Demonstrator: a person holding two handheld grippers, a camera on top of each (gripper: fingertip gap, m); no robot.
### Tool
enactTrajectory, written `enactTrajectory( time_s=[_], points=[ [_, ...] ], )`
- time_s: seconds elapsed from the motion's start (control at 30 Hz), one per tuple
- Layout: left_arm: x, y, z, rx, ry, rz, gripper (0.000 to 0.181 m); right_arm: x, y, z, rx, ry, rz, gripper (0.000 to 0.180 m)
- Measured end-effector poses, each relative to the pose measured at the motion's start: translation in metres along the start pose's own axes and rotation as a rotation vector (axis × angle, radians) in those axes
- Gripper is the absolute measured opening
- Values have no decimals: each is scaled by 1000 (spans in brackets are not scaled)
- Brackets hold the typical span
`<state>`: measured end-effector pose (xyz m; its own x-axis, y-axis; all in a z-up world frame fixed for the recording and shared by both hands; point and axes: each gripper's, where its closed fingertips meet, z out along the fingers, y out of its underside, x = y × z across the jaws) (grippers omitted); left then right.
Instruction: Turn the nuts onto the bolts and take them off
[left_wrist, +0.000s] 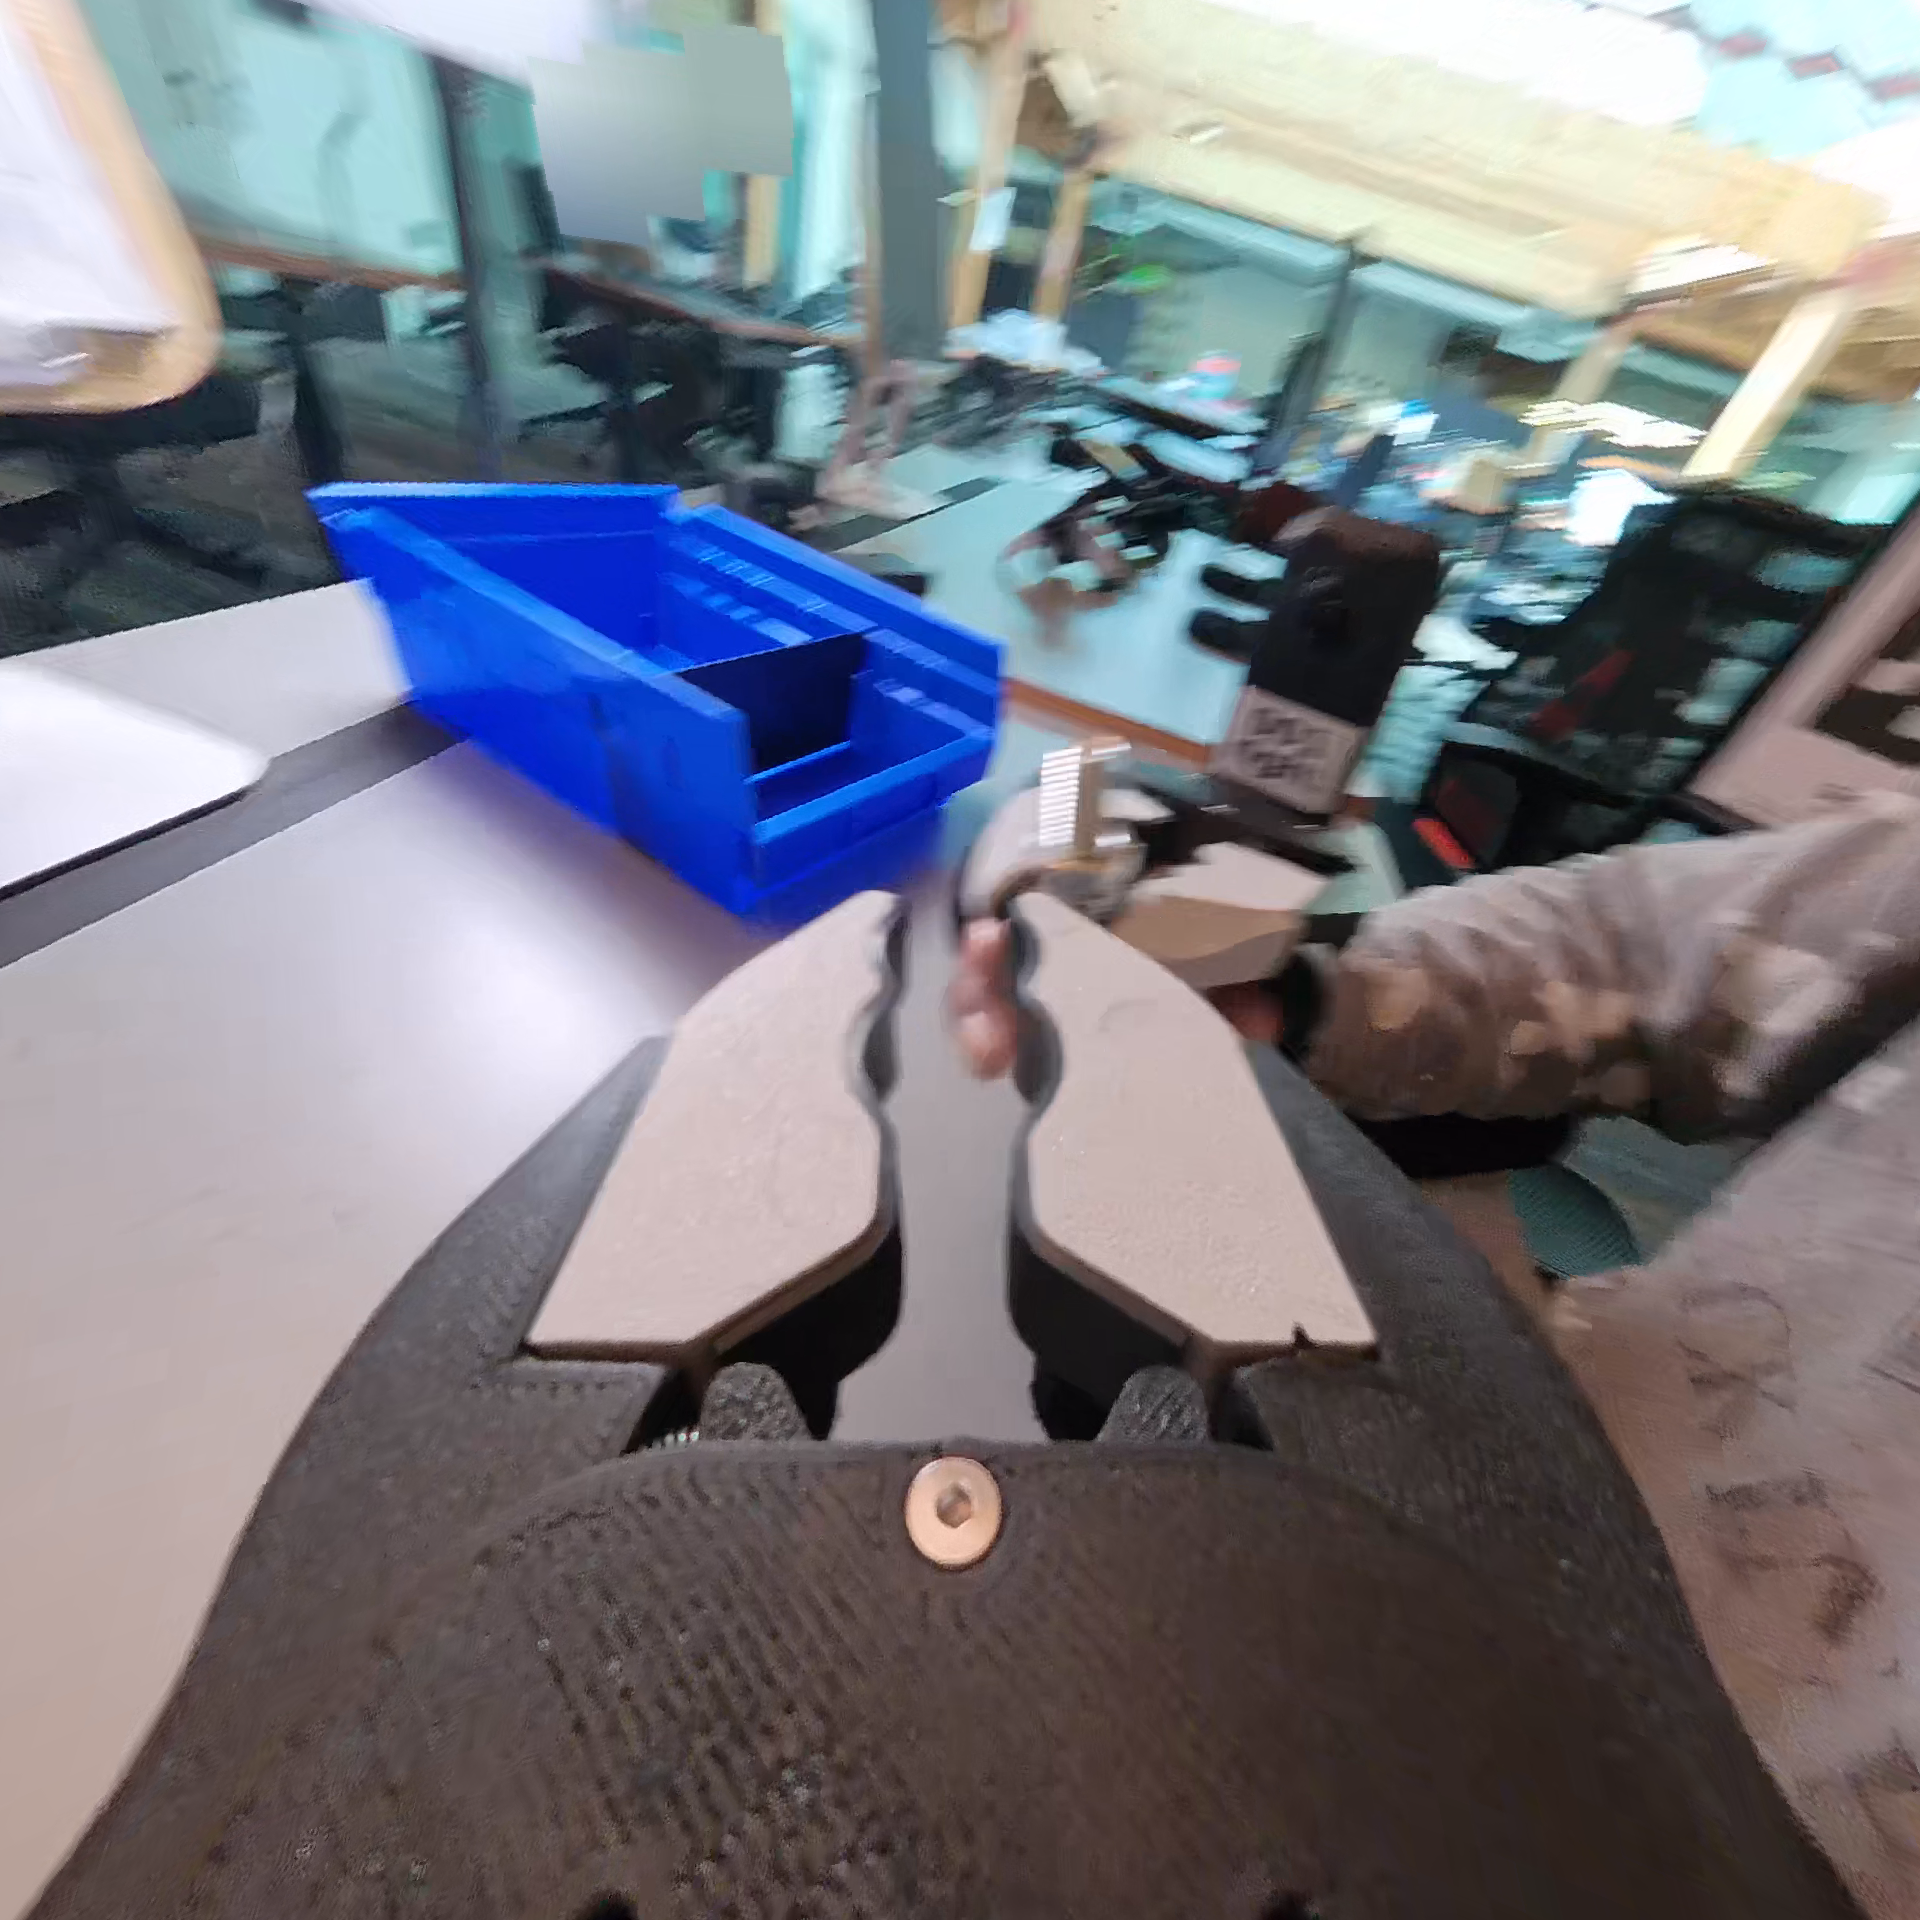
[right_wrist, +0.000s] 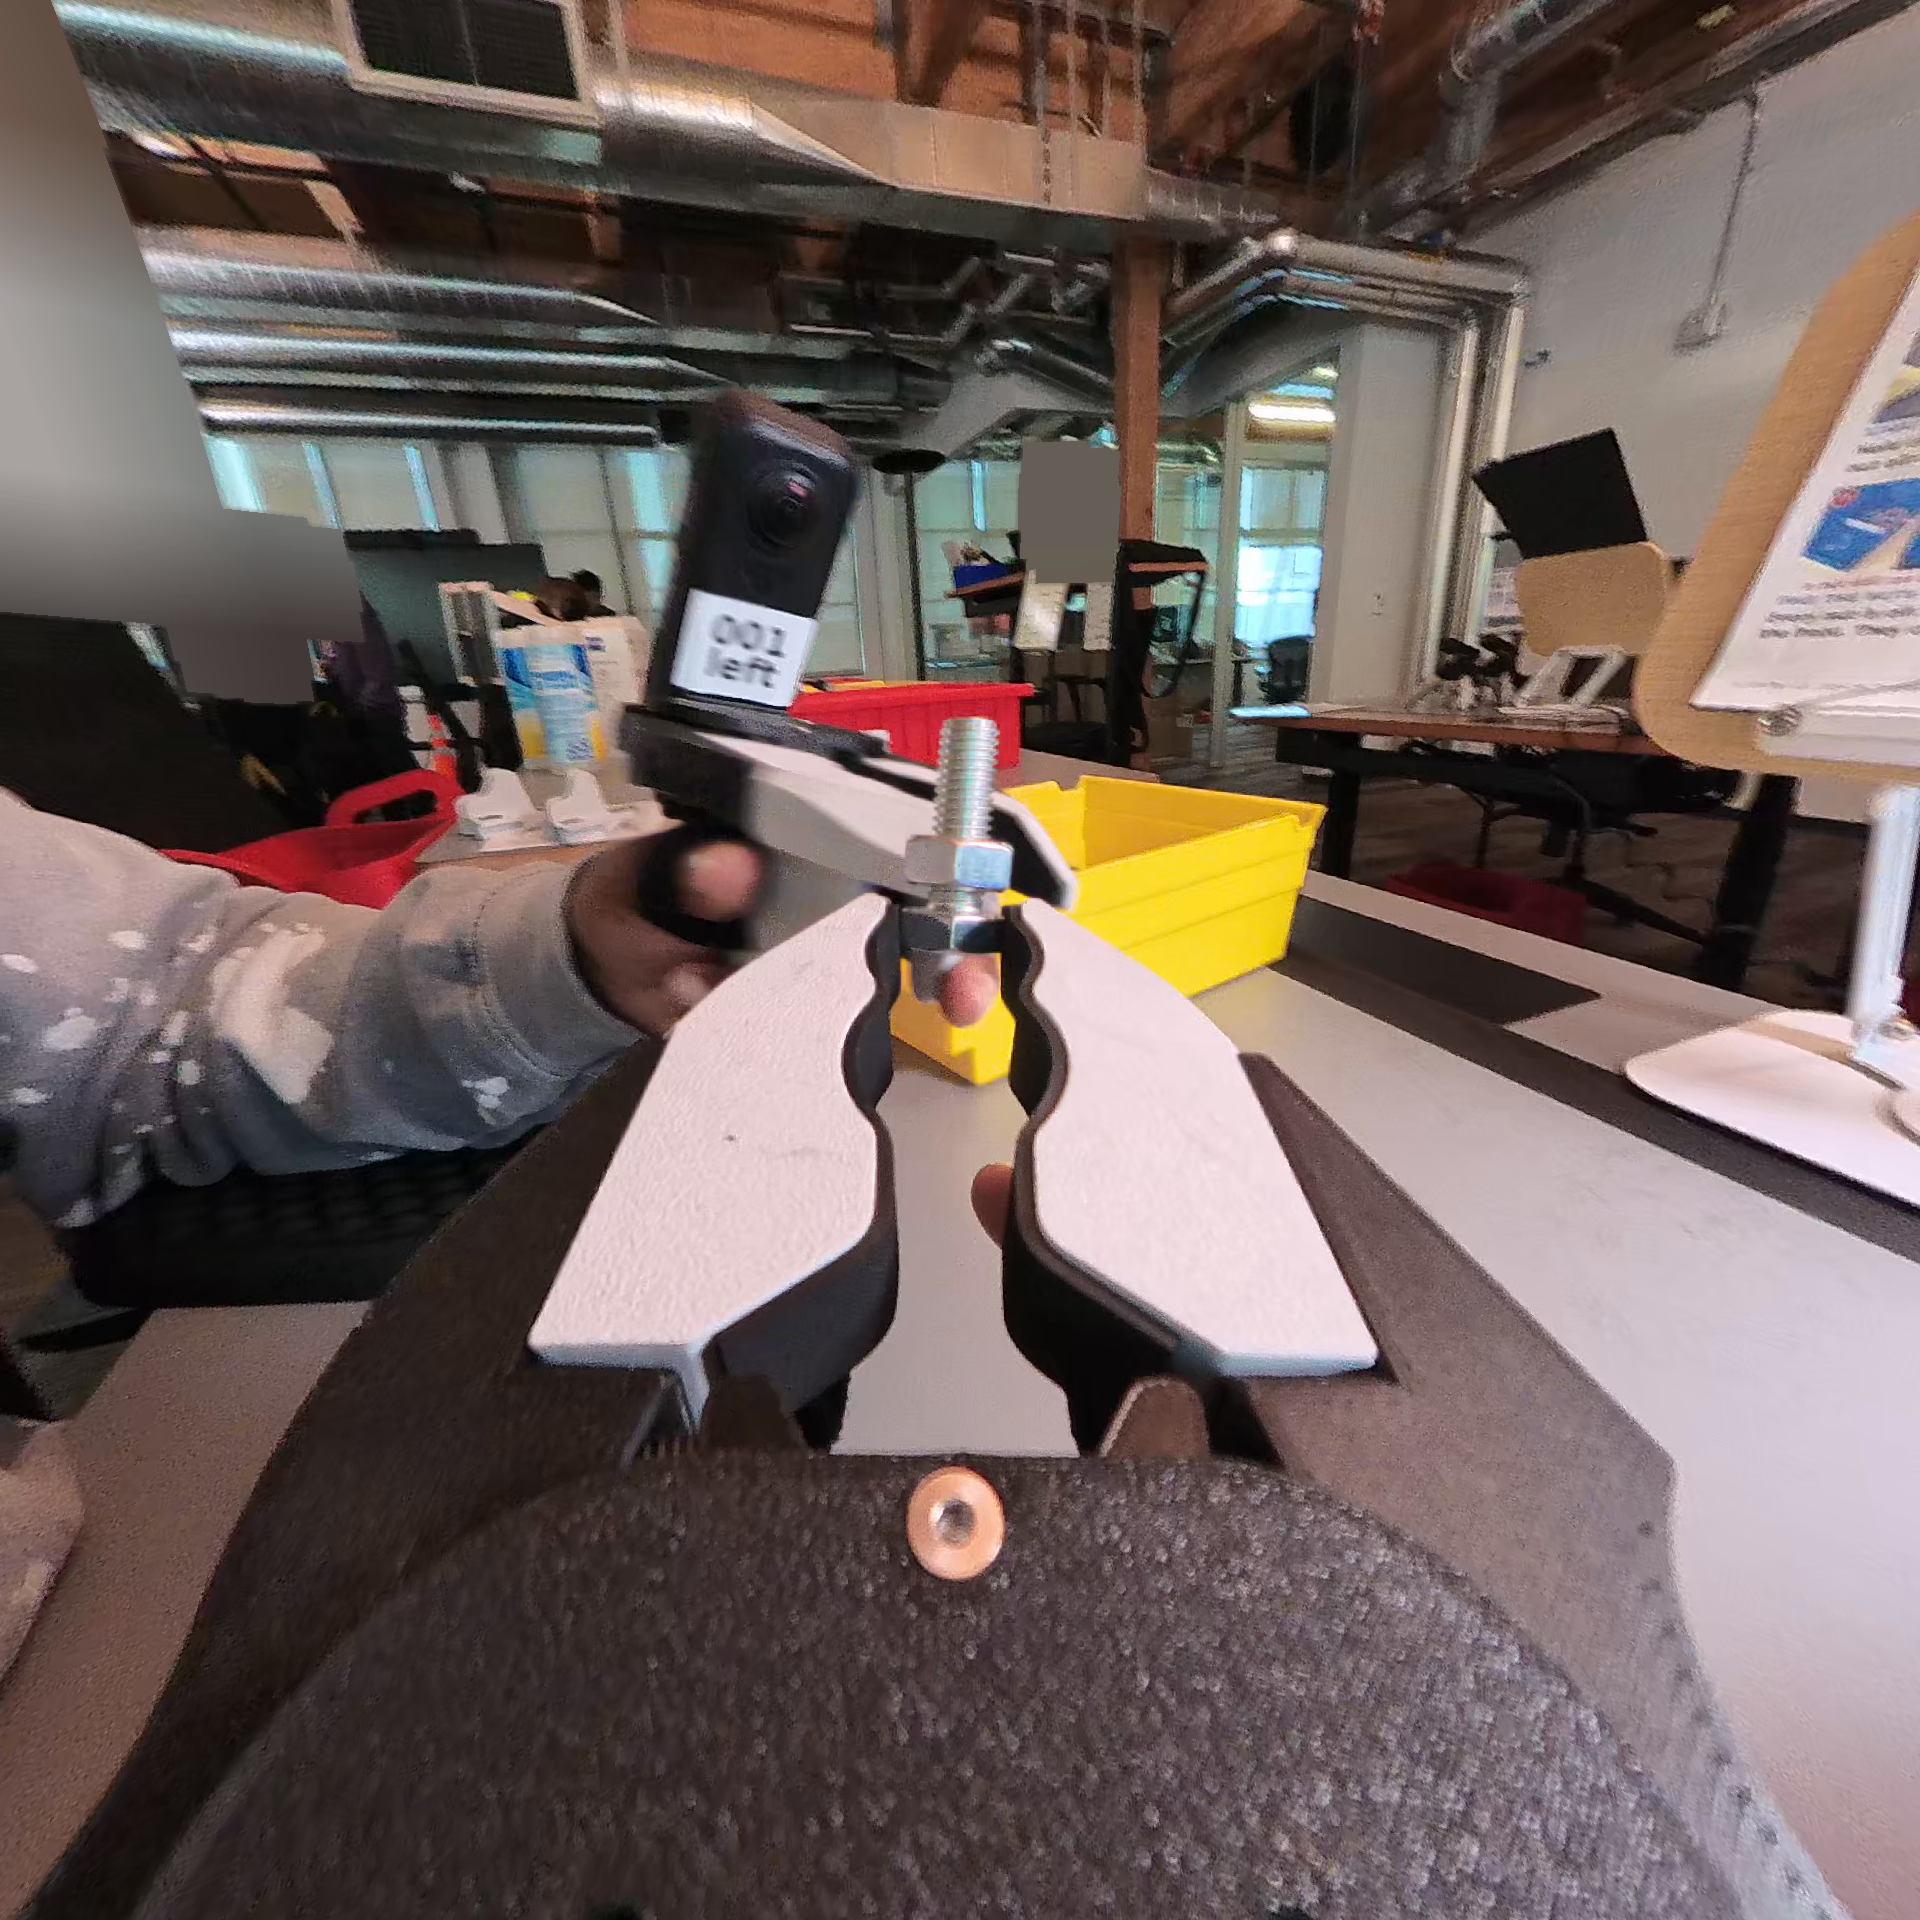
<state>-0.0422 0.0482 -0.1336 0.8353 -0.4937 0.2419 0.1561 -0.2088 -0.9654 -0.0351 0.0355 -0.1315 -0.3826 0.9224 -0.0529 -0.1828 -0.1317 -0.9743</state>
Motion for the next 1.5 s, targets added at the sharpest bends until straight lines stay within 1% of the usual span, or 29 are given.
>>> enactTrajectory(
  time_s=[0.03,0.07,0.13,0.3,0.4,0.43,0.47,0.53,0.6,0.7,0.8,0.87,1.0,1.07,1.13,1.23,1.3,1.4,1.5],
  points=[
    [-13,3,-2,-18,-68,1,13,-1,-2,-1,7,-8,2,18],
    [-19,4,-4,-21,-83,-5,12,0,-3,-1,7,-2,-9,18],
    [-16,-1,-6,12,-38,-52,16,2,-2,-1,5,5,-9,18],
    [15,-10,-2,61,102,-33,33,3,3,1,-10,13,1,18],
    [15,-6,2,46,87,-26,33,-2,2,2,-4,2,-4,18],
    [12,-6,1,41,77,-34,32,0,2,1,2,9,0,18],
    [0,-5,-1,26,15,-53,15,0,-2,-1,25,-6,4,18],
    [-16,-3,-6,29,-64,-20,17,0,-8,-4,49,-9,-1,18],
    [-18,-6,-9,48,-53,-49,19,1,-9,-4,51,-3,-5,18],
    [-23,-7,-11,59,-91,-28,17,7,-6,-5,33,20,1,18],
    [-31,-13,-19,112,-151,-25,8,27,-10,-9,-4,111,-37,18],
    [-43,-17,-30,173,-243,-2,0,52,-19,-18,-46,201,-82,18],
    [-62,-7,-51,220,-384,-17,0,131,-44,-51,-211,454,-144,18],
    [-64,1,-55,222,-398,-38,0,182,-52,-72,-331,573,-140,18],
    [-65,9,-56,204,-398,-45,0,239,-52,-97,-495,691,-144,18],
    [-70,12,-58,205,-421,11,0,326,-31,-144,-805,874,-152,18],
    [-76,12,-62,217,-460,50,0,365,-9,-168,-950,946,-74,19],
    [-86,12,-70,232,-516,65,0,392,27,-190,-1114,983,103,19],
    [-91,13,-73,229,-547,73,0,403,54,-204,-1239,1018,200,19]
  ],
)
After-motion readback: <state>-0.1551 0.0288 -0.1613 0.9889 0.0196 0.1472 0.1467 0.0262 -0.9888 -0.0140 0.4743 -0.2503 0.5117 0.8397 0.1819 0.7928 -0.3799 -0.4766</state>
